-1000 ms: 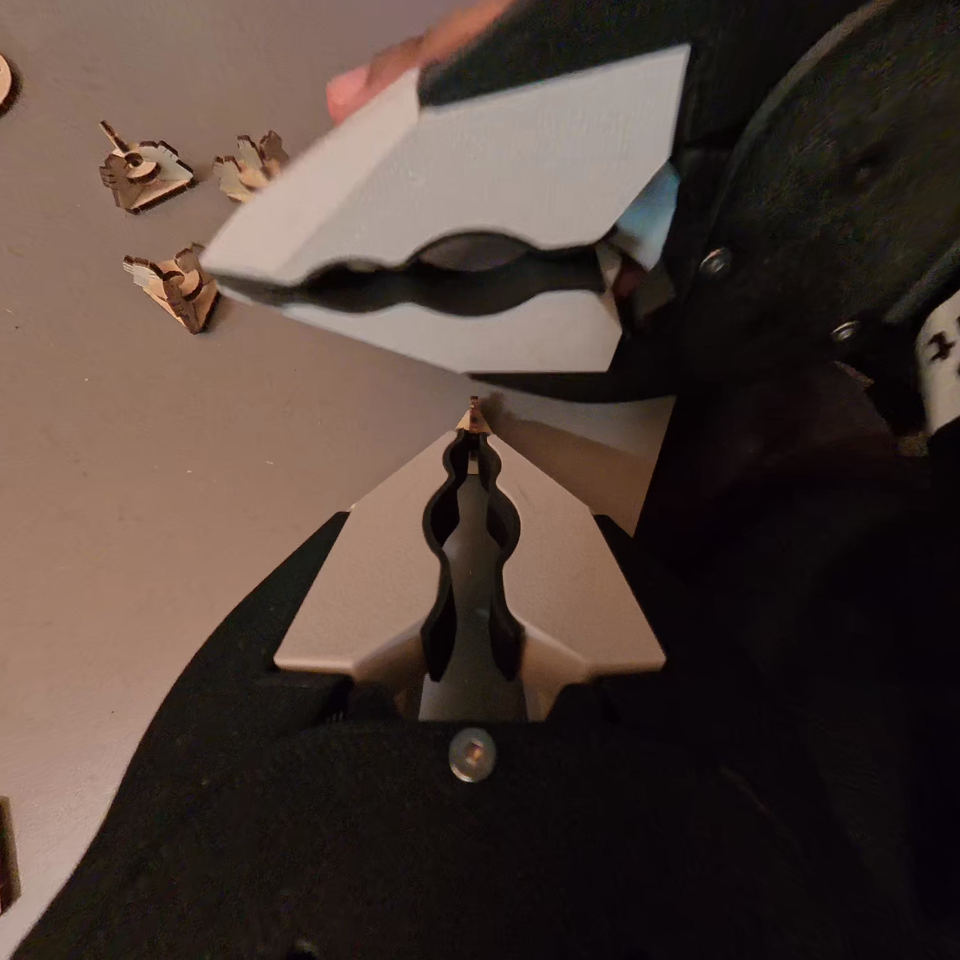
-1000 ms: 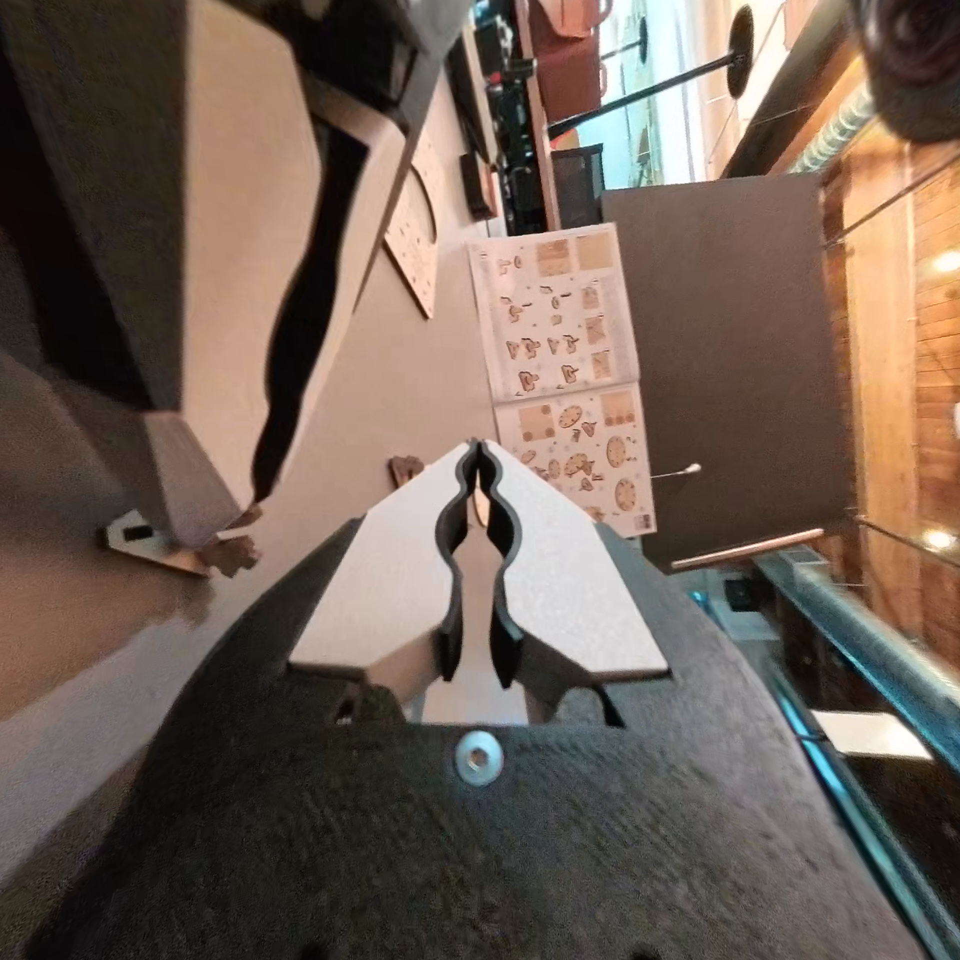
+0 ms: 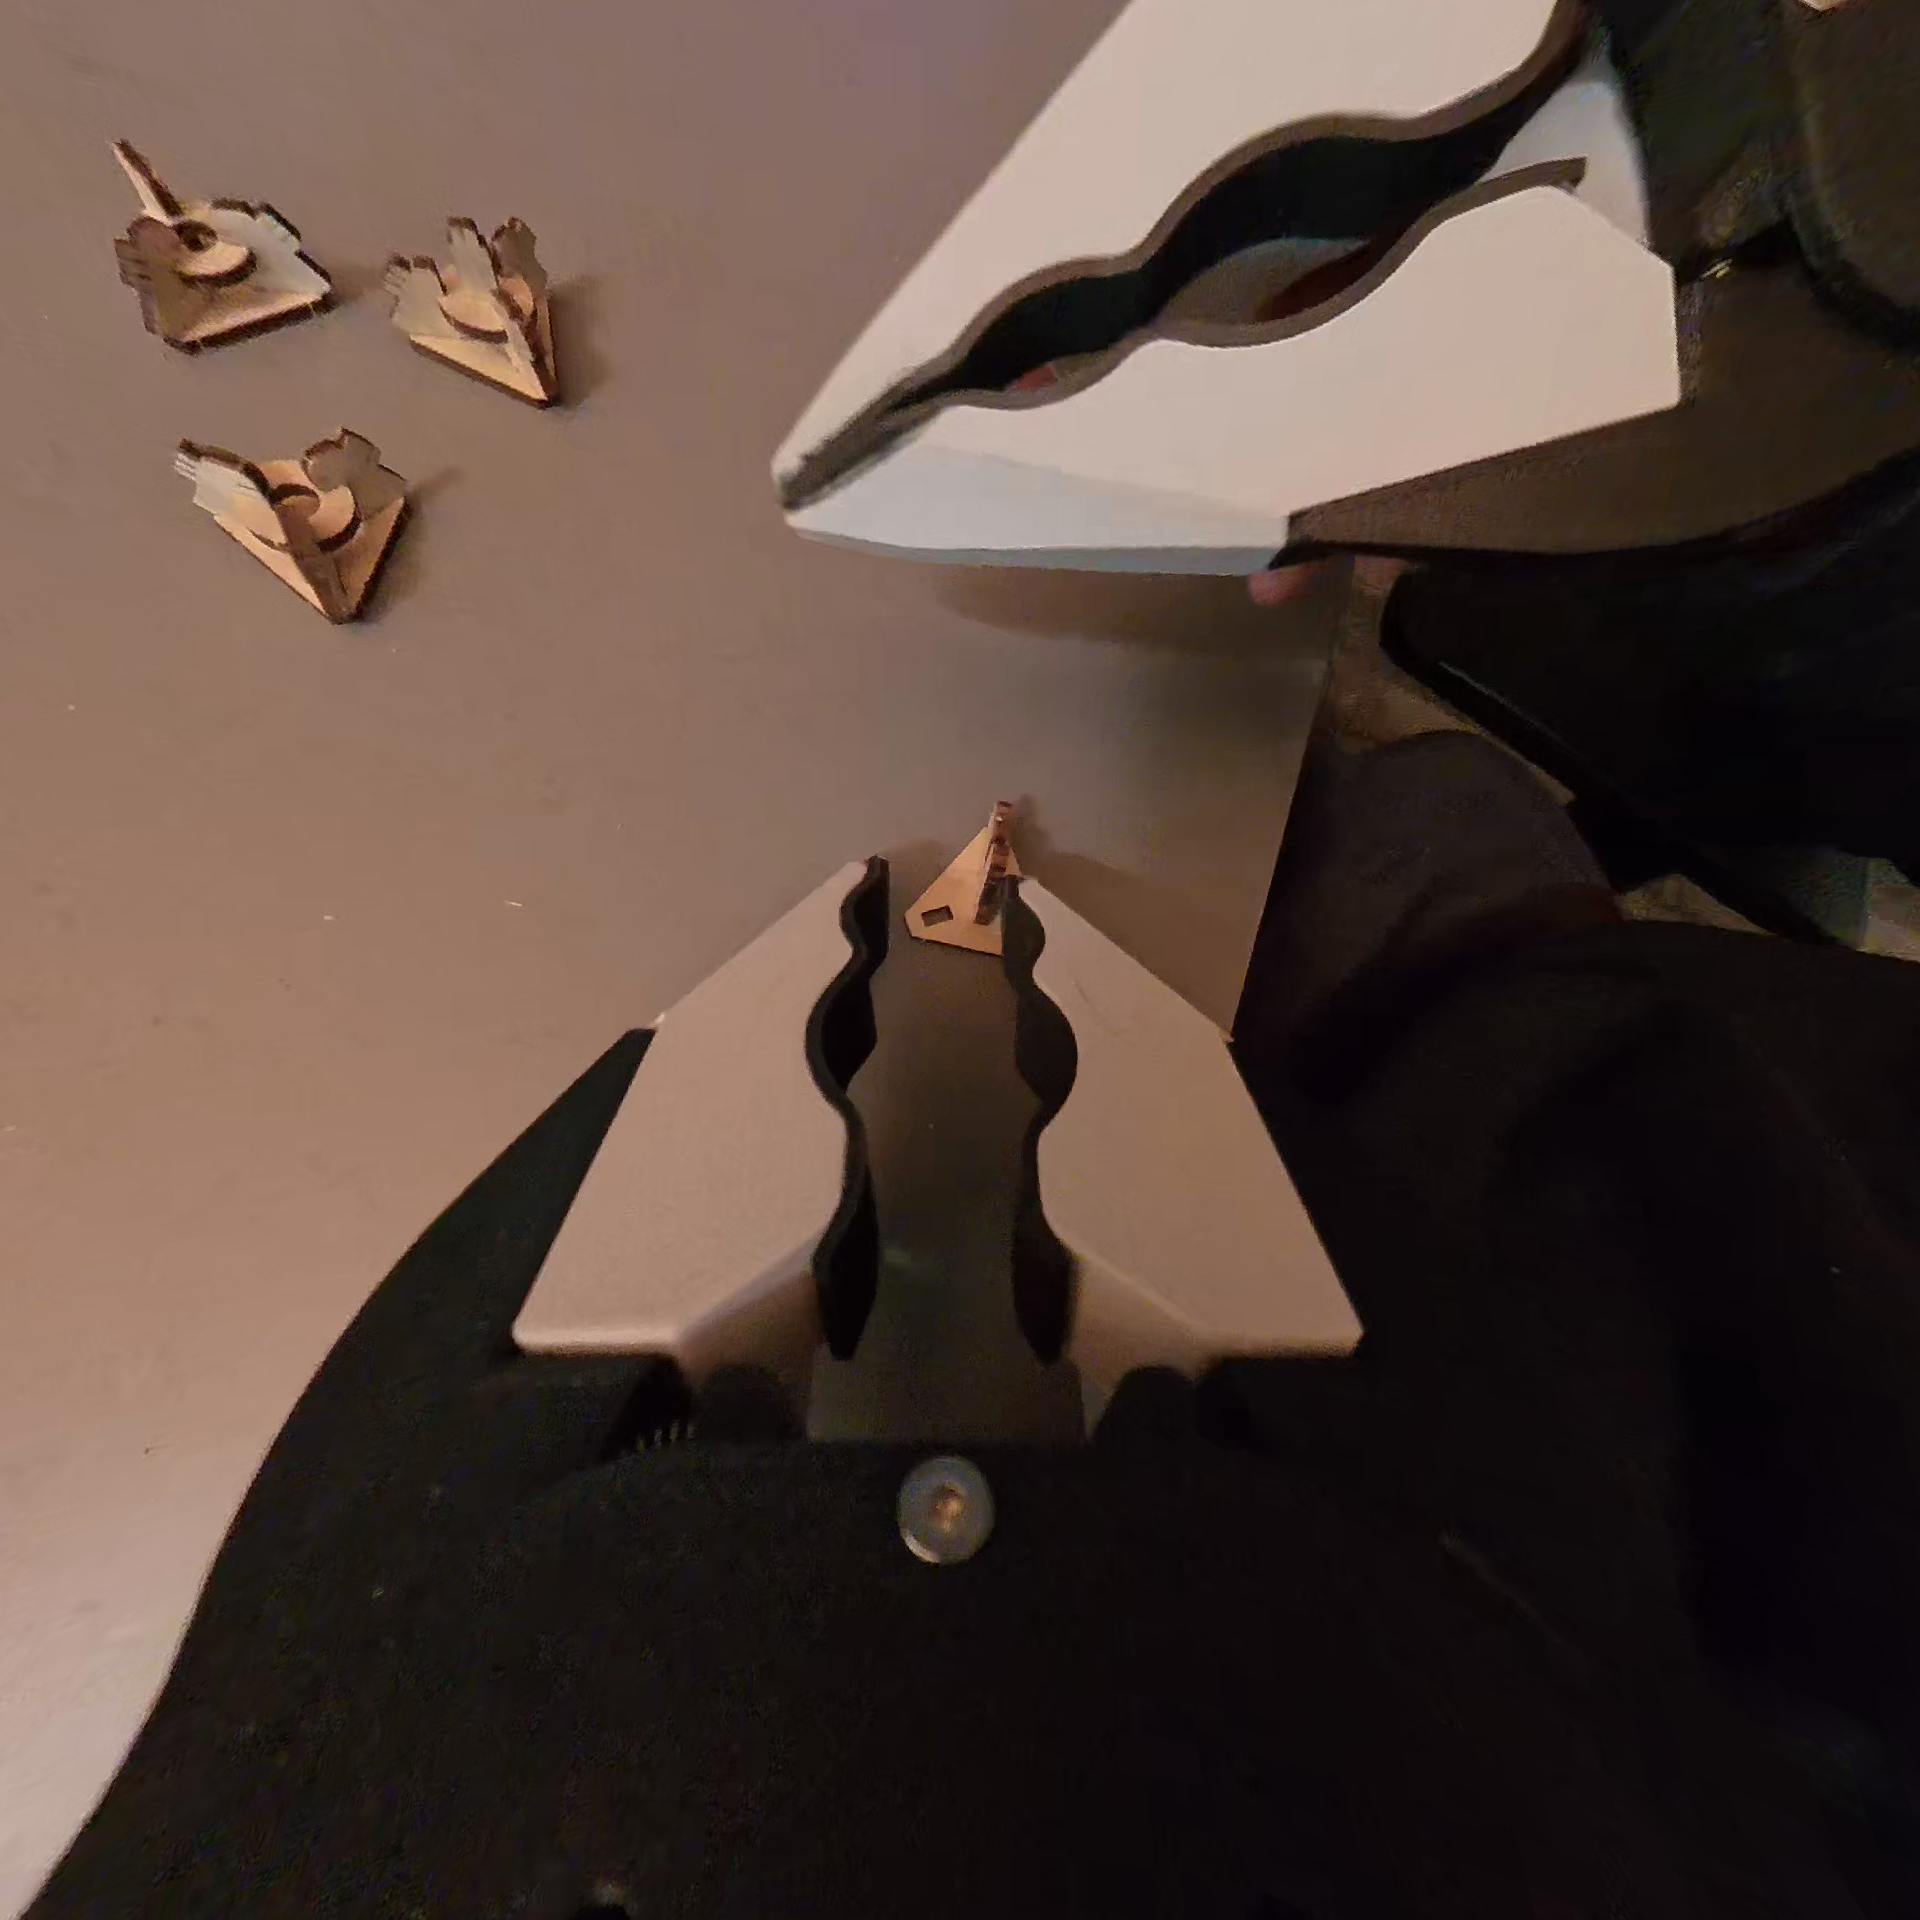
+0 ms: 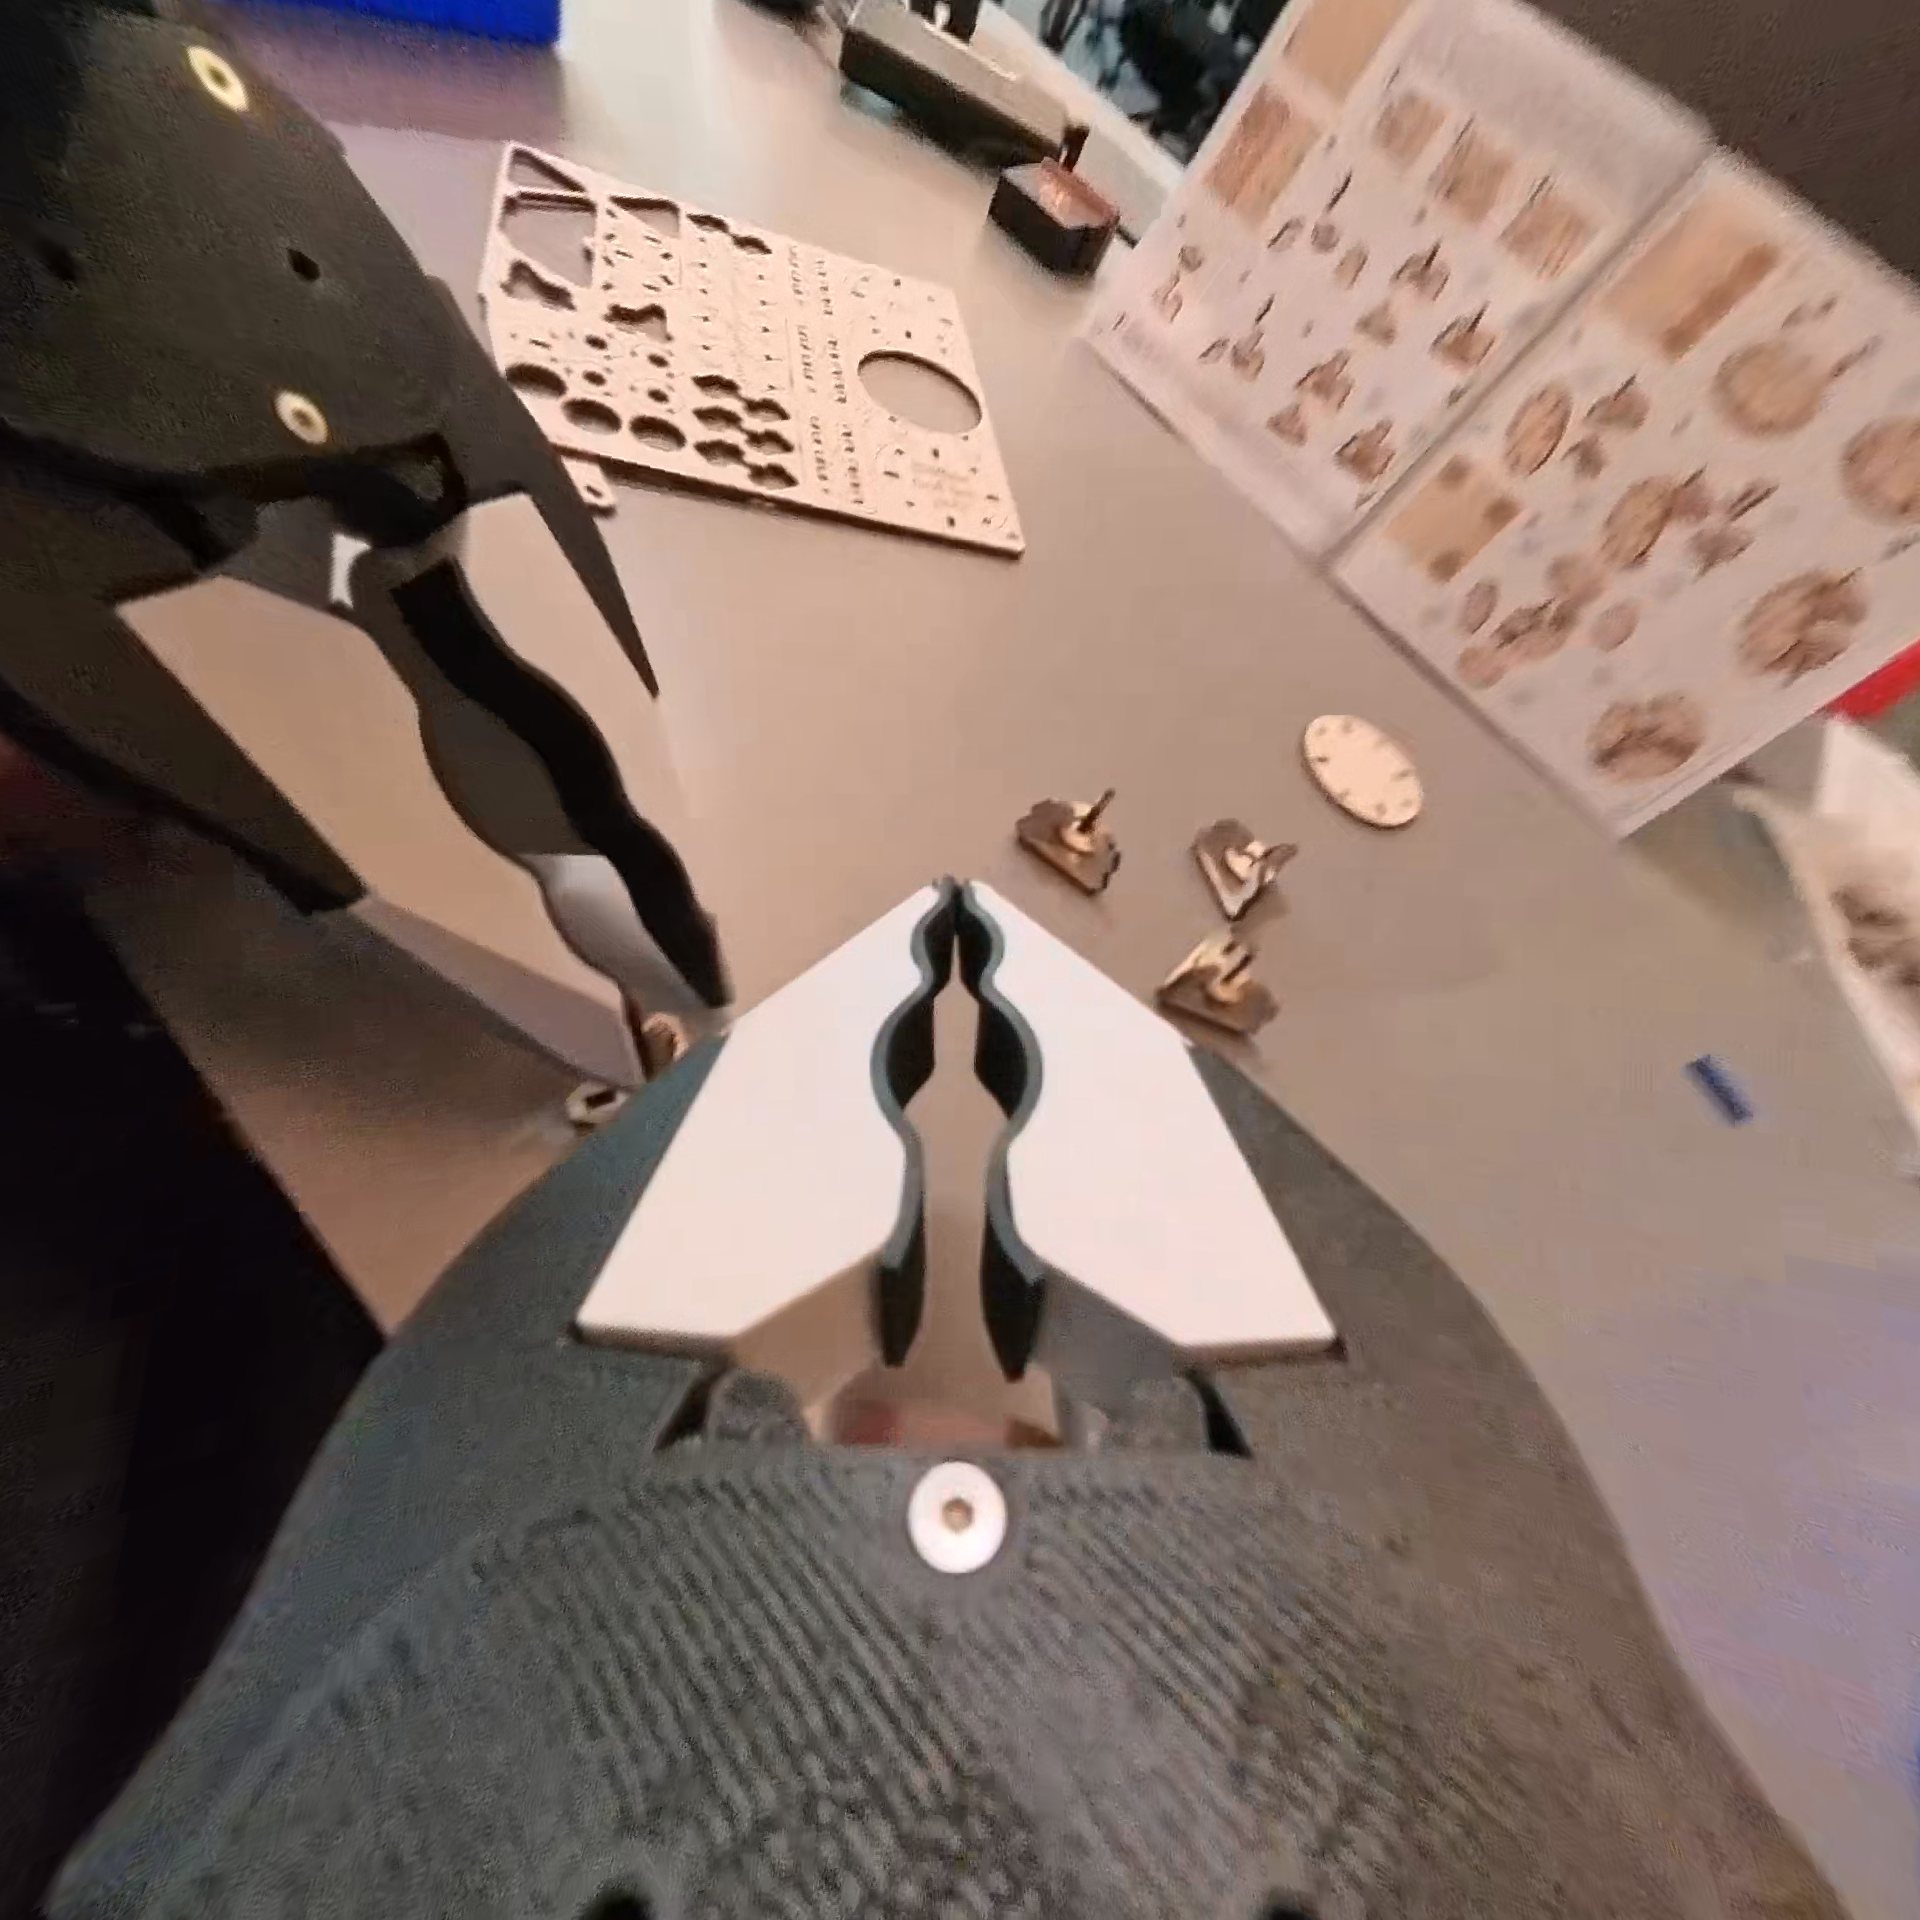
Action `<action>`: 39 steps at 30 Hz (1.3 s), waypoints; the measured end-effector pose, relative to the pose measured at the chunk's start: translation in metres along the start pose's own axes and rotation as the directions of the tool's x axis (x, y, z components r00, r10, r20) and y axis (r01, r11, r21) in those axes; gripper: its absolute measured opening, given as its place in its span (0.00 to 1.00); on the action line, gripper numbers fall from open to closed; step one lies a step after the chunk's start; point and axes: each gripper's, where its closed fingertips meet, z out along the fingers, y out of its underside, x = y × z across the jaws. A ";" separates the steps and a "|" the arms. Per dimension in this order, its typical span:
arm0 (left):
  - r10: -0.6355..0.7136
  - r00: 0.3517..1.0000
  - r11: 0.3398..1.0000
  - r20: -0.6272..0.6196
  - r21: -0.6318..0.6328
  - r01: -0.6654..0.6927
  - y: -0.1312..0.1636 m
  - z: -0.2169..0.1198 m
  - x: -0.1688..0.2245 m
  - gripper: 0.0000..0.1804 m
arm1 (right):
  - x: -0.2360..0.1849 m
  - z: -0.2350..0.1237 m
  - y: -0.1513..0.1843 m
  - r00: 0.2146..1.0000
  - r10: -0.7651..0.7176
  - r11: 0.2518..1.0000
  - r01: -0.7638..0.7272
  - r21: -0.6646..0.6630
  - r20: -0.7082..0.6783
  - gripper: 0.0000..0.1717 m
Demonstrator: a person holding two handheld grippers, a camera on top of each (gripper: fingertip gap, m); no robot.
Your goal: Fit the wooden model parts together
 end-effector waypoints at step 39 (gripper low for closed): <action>-0.083 0.995 0.995 -0.059 0.049 0.086 0.000 -0.011 -0.007 0.00 | -0.011 -0.024 0.001 0.966 0.256 0.933 -0.241 0.268 -0.022 0.00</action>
